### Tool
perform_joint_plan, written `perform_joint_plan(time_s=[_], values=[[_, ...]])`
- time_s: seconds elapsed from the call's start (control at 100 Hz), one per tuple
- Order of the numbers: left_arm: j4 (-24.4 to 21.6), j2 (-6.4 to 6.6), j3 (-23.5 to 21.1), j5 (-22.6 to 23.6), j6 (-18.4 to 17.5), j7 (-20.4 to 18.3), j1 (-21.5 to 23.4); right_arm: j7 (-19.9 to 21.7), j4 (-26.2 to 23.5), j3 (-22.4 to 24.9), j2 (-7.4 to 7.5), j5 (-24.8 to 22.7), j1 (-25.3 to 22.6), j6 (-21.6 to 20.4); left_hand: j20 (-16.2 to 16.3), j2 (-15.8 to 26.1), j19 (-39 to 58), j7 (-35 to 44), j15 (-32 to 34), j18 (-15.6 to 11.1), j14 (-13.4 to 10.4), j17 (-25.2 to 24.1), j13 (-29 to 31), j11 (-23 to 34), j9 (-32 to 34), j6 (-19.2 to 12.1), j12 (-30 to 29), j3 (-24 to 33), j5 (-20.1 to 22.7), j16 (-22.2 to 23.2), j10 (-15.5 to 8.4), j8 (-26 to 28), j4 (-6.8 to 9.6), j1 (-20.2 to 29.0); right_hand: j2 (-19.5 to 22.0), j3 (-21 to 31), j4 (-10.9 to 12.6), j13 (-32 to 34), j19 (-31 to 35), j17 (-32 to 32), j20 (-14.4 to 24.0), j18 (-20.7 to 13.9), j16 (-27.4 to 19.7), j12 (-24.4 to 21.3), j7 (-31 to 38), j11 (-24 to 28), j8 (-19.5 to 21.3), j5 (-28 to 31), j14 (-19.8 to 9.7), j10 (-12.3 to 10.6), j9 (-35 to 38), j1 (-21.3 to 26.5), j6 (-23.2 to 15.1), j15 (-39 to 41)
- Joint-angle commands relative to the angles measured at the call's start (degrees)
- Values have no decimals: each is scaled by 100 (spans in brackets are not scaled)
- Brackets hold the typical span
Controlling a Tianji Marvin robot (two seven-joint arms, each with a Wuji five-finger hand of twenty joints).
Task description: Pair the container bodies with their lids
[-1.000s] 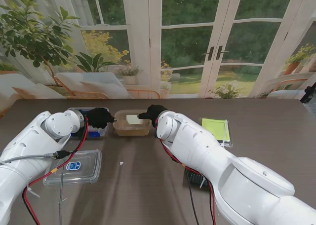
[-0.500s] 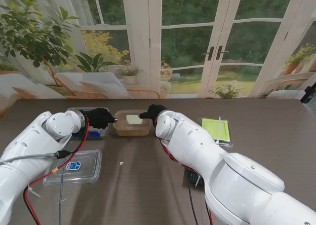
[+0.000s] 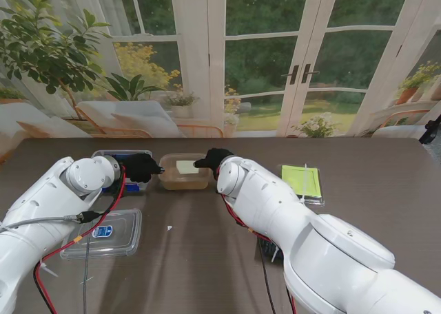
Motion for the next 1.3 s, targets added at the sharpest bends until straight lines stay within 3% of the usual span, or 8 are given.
perform_joint_plan(time_s=[0.0,1.29], values=[[-47,-13,-4,4,41,-126,50,108,3,2,-18,7,-68,-25,-130,347,33,62,115,59,211,24,127,45,160,44,-46,-97,77,-32,122,46,61,-37,124,-435,-163,133,-19,2296,-47,267,-62,-76,97,2,18,-66,45,240,-15,27,-22,33],[-420,32,-58,63,597,-184,496,180,6,24,-2,48,-184,-93,-122,363,20,40,96,58,231,13,105,41,139,78,-47,-104,45,-21,128,36,57,-40,128,-472,-160,129,-39,2272,-23,300,-79,-108,104,9,15,0,115,272,5,54,24,13]])
